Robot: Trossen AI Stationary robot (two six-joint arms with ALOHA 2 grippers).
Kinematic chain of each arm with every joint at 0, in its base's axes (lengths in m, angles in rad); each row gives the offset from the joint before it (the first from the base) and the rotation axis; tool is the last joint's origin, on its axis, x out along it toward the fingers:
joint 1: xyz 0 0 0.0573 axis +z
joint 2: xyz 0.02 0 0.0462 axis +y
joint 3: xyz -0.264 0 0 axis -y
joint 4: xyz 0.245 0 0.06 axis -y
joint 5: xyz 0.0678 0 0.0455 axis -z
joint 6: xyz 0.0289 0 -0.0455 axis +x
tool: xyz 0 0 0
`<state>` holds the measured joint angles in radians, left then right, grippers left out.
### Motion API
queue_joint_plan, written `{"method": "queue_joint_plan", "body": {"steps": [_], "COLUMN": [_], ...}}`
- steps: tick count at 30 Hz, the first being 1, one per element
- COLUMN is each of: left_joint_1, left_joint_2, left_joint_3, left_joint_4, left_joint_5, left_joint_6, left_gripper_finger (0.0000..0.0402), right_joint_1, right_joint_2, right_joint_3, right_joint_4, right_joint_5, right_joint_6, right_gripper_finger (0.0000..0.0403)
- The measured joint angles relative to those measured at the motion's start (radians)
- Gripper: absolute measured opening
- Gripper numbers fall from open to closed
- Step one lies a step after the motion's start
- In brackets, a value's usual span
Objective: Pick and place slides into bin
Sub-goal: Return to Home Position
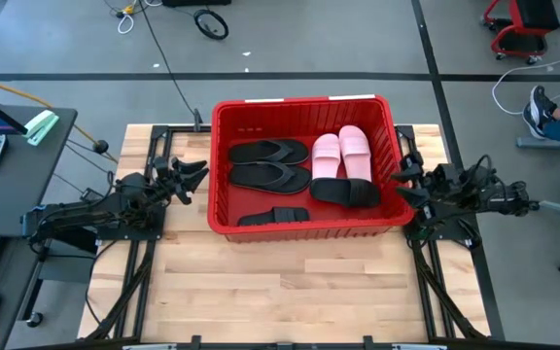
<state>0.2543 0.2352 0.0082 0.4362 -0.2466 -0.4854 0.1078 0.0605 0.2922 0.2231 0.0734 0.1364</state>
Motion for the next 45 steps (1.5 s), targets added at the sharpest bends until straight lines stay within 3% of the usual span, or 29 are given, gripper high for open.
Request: {"method": "queue_joint_plan", "body": {"steps": [31,45], "left_joint_1": [0.000,0.000], "left_joint_2": [0.000,0.000], "left_joint_3": [0.000,0.000], "left_joint_4": [0.000,0.000], "left_joint_5": [0.000,0.000], "left_joint_6": [0.000,0.000], "left_gripper_finger": [0.0199,0.0195], "right_joint_1": [0.000,0.000], "right_joint_2": [0.000,0.000], "right_joint_3": [0.353,0.446], "right_joint_4": [0.001,0.001], "right_joint_5": [0.000,0.000], "right_joint_6": [-0.001,-0.001], "right_gripper_finger": [0.0165,0.0165]}}
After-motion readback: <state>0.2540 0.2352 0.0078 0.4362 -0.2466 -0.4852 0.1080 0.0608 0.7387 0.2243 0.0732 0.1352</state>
